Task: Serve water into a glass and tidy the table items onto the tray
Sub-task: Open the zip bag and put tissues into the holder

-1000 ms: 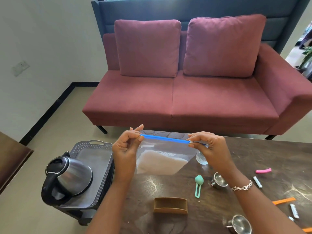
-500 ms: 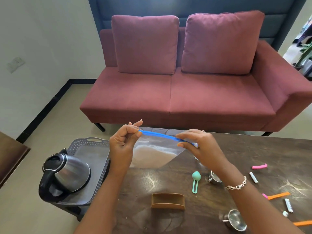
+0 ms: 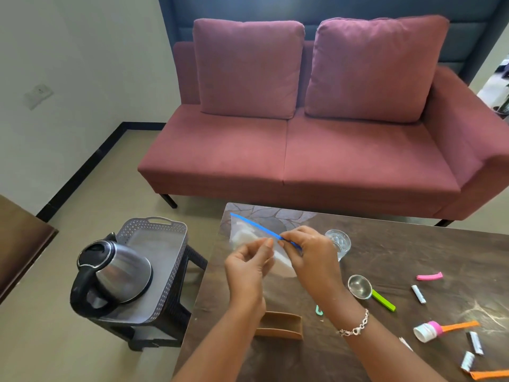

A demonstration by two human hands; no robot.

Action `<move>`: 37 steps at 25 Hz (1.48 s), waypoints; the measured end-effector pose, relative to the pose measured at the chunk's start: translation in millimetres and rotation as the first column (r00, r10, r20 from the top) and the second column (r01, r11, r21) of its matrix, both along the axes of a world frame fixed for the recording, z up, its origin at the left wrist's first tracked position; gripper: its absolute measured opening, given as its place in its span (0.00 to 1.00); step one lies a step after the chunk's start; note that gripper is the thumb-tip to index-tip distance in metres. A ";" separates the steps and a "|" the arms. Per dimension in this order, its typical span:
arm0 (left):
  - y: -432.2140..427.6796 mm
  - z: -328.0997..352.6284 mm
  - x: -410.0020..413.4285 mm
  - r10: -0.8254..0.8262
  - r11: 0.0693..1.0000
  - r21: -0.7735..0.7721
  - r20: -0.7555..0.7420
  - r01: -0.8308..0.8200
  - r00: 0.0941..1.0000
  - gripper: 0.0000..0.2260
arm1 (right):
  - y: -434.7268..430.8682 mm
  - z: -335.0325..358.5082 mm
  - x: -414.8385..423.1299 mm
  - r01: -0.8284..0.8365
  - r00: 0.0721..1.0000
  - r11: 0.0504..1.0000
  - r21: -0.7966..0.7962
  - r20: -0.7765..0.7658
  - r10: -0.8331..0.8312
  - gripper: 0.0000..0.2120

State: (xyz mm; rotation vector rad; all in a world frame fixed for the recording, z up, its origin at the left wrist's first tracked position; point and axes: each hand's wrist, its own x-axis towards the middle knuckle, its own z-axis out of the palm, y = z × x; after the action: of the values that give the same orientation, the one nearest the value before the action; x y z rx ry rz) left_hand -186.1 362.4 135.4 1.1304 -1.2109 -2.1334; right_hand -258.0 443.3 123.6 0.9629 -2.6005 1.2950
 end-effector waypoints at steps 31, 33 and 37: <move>-1.2 -2.6 4.3 -0.029 0.999 0.015 0.035 0.028 0.999 0.06 | 4.9 11.0 6.0 -0.141 0.904 0.990 -0.013 0.407 0.134 0.06; -1.0 -1.4 3.2 -0.028 0.999 -0.033 0.056 0.030 0.998 0.09 | 4.3 10.7 7.1 -0.144 0.904 0.990 0.000 0.406 0.132 0.06; -2.4 -3.8 3.1 -0.042 0.989 -0.138 0.113 0.057 0.993 0.10 | 3.4 11.1 8.5 -0.155 0.899 0.987 0.039 0.421 0.124 0.06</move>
State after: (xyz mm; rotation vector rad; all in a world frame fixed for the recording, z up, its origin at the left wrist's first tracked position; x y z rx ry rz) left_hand -183.1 359.9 131.6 1.1792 -1.4288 -2.0085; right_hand -249.5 446.8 134.8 0.9934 -2.9566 1.6108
